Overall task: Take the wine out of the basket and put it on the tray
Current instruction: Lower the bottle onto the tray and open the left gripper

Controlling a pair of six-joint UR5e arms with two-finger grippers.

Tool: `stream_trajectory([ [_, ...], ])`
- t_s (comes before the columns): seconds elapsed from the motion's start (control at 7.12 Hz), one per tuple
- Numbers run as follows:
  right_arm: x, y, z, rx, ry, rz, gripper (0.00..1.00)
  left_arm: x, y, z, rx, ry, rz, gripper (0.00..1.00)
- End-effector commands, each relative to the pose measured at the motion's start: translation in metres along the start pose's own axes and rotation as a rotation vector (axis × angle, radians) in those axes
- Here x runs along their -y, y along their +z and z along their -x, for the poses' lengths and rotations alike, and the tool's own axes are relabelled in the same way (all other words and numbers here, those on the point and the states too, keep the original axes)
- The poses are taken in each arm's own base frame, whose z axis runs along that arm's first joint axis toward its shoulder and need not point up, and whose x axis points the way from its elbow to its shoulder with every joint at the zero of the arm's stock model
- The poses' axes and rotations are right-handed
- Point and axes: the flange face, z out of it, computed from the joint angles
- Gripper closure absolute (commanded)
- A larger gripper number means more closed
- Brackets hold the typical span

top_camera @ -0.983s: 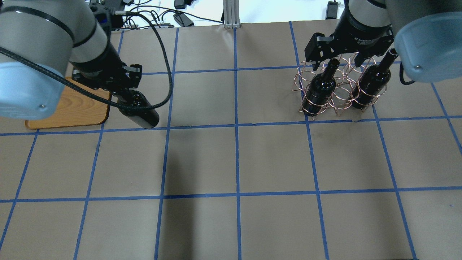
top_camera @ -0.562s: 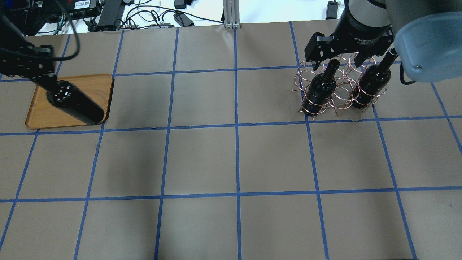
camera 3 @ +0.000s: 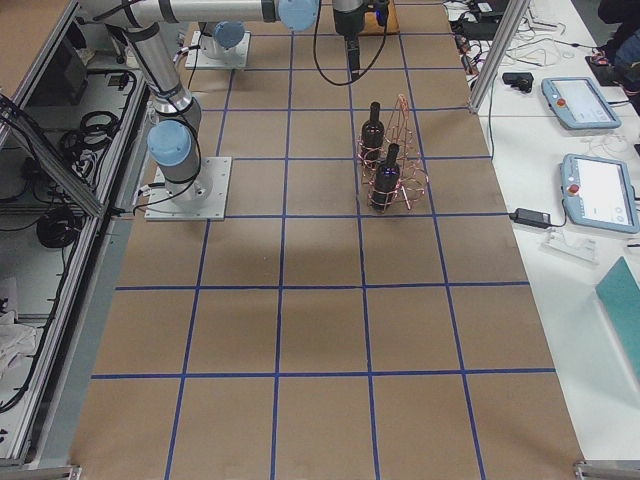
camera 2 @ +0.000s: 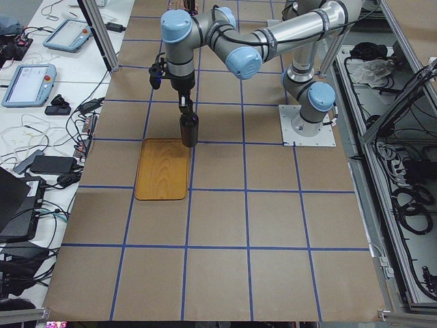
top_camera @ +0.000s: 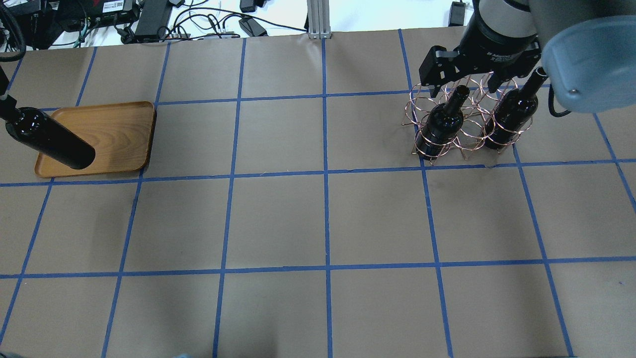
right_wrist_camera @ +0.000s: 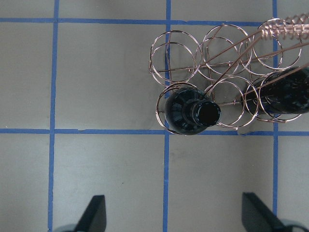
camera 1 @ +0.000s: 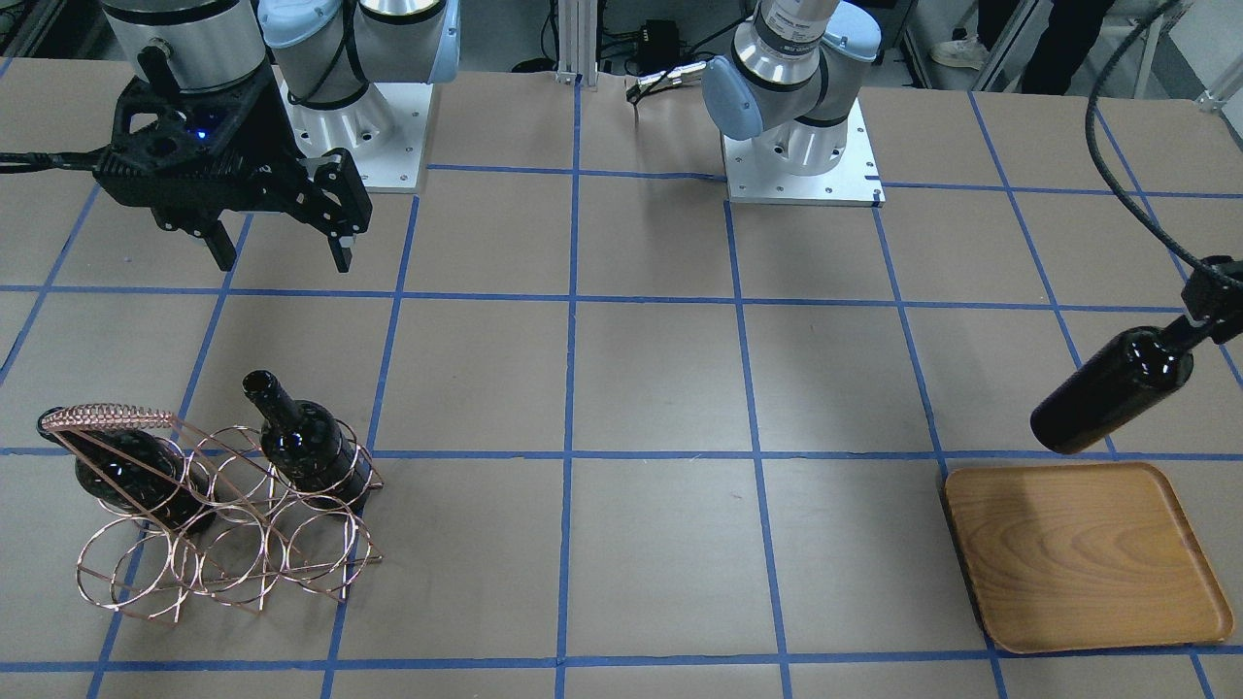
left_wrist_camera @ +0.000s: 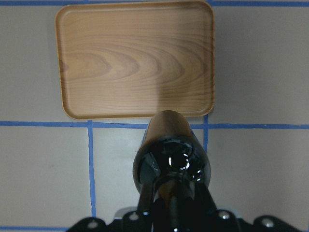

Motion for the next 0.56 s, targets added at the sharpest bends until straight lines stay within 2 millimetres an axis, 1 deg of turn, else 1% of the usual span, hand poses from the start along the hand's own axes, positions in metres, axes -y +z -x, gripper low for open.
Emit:
stream_trajectory([
  [0.0, 0.000, 0.001, -0.001, 0.000, 0.001, 0.001, 0.00, 0.050, 0.059, 0.034, 0.015, 0.010, -0.039, 1.00],
  [0.14, 0.000, 0.000, 0.000, -0.002, 0.000, 0.000, 0.00, 0.058, 0.068, 0.038, 0.015, 0.011, -0.036, 1.00],
  [0.28, 0.001, -0.001, -0.005, -0.041, 0.002, -0.010, 0.00, 0.060, 0.069, 0.041, 0.022, 0.011, -0.031, 1.00],
  [0.42, 0.001, -0.001, -0.007, -0.070, 0.002, -0.012, 0.00, 0.061, 0.076, 0.042, 0.018, 0.013, -0.021, 1.00],
])
